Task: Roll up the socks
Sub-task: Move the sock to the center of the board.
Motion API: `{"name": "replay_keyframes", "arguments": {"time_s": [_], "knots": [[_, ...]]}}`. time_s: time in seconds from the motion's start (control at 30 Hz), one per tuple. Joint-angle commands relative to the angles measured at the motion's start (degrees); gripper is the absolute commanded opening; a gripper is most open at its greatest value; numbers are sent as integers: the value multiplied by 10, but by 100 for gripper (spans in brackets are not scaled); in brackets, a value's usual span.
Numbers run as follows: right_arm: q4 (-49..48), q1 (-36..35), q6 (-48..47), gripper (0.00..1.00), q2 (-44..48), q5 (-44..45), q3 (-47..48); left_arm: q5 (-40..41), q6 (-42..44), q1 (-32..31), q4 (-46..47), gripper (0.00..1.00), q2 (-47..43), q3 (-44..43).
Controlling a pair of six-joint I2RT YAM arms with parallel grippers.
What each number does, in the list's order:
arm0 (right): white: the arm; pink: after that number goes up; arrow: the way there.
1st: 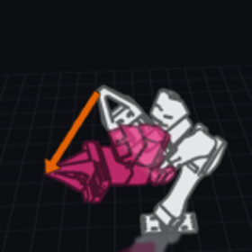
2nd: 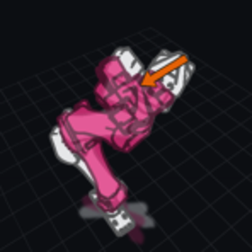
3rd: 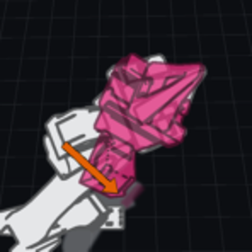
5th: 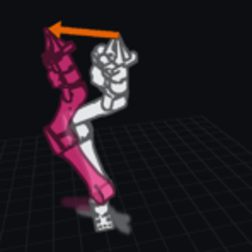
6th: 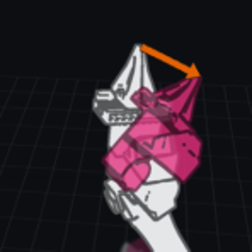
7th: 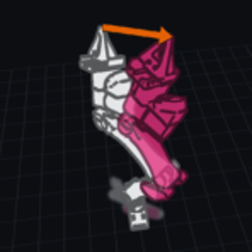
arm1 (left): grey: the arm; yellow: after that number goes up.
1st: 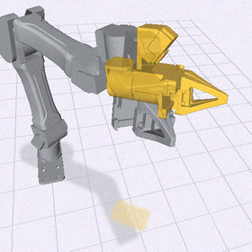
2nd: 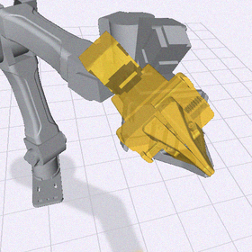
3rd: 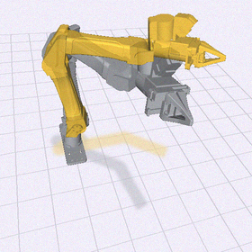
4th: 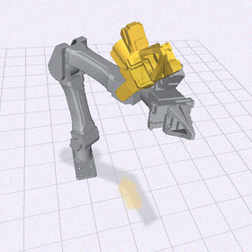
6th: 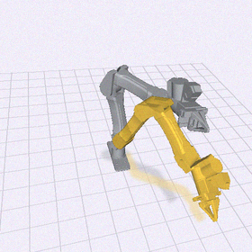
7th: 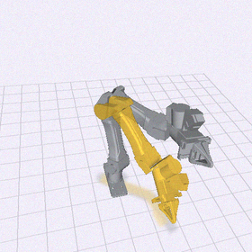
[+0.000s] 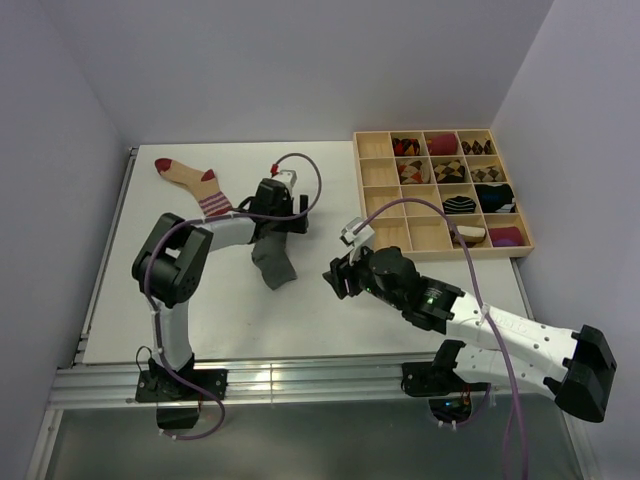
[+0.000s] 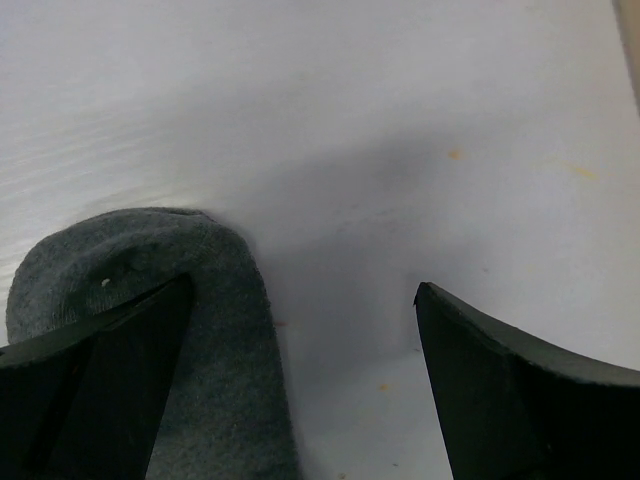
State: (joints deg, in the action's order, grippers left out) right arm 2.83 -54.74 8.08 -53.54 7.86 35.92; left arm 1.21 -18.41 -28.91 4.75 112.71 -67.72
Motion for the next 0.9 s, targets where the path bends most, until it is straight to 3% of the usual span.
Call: {"name": "replay_keyframes", "arguments": {"time_s": [0.0,0.2,0.33,0.4,0.63,0.73,0.87], "knots": [[-1,2,15,61,19,9,-8,-75,23,-29,42,99,19,4],[10,2,11,61,15,10,-5,-133,26,-83,107,100,-17,87],[16,1,-8,62,4,-7,5,-80,-7,-95,125,99,-113,136],[17,1,-25,62,-15,-30,16,10,-24,-92,90,99,-165,123],[0,-23,-75,68,-86,-60,65,149,-116,-59,-40,99,-290,77],[6,-48,-118,69,-147,-63,103,157,-179,-17,-127,99,-338,73],[13,-81,-156,68,-252,-68,150,144,-214,66,-171,99,-411,118]]}}
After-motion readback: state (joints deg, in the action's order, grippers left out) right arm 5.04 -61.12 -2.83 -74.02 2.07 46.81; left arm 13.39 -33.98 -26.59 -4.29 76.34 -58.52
